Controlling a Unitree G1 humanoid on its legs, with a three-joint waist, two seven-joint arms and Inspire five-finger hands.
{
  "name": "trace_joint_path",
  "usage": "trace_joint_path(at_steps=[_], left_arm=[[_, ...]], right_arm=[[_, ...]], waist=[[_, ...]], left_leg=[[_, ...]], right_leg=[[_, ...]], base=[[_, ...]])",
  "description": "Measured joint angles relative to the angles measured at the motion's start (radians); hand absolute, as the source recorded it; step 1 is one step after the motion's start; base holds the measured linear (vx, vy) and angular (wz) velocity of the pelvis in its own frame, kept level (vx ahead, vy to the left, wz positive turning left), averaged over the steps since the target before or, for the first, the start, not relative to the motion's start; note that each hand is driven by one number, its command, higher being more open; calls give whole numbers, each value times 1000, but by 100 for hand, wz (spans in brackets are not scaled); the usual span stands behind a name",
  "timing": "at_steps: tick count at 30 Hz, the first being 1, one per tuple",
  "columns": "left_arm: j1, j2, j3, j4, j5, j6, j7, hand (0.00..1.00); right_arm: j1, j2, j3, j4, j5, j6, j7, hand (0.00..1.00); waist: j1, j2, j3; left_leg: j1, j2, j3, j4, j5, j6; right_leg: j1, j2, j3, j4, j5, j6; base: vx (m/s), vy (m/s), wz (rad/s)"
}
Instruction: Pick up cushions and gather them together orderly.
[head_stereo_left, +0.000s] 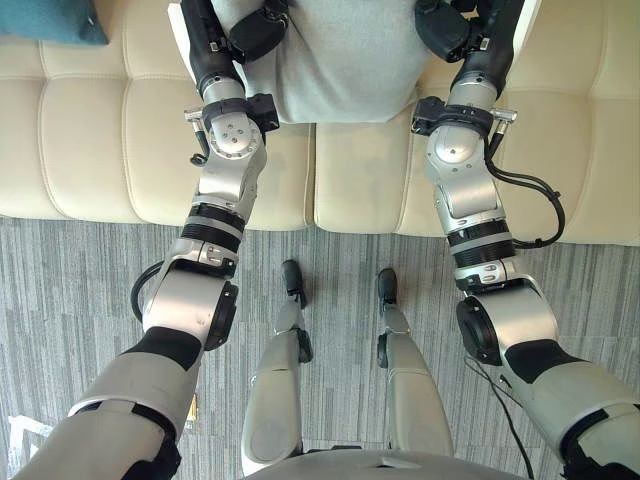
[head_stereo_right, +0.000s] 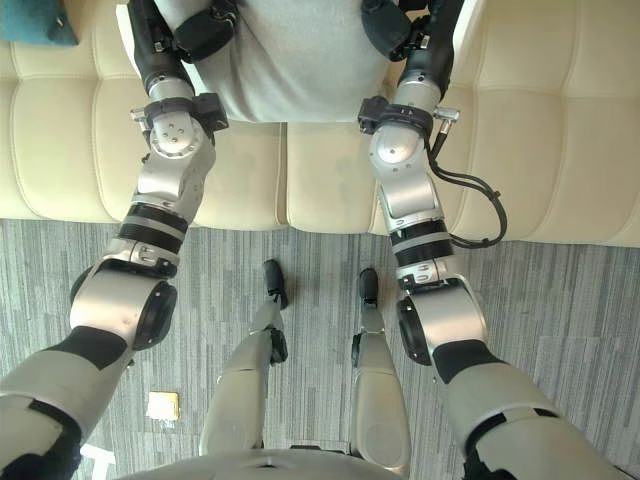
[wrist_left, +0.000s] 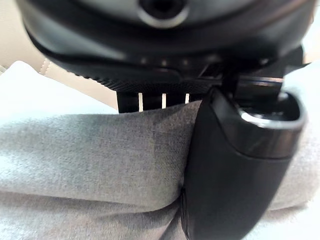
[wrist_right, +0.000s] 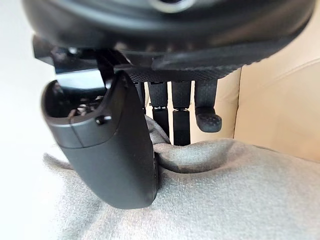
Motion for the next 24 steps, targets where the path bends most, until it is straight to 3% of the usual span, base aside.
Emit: trace_joint_path(at_steps=[9,13,24], left_arm=[[-49,10,44,7,-5,-1,-18,100],[-85,71,60,37,-5,11,-77,100],[-72,117,136,46,-124,19,-139,100]], right_arm=[[-3,-11,-46,-29,42,0,6,100],[-9,-82,-106,-25,172,1,60,100],[-28,-206,-140,54,427,0,149,100]], waist=[[12,-1,6],[8,-1,6],[12,0,8]], left_leg=[[-33,3,-13,9,7,-2],[-31,6,-21,3,15,-10],[63,23,-31,-44,34,-35]], right_leg=[[-32,0,-18,19,-1,-2],[-29,3,-31,20,0,-2],[47,17,-82,24,-9,-16]], base=[[75,17,3],[102,11,3],[90,-5,0]])
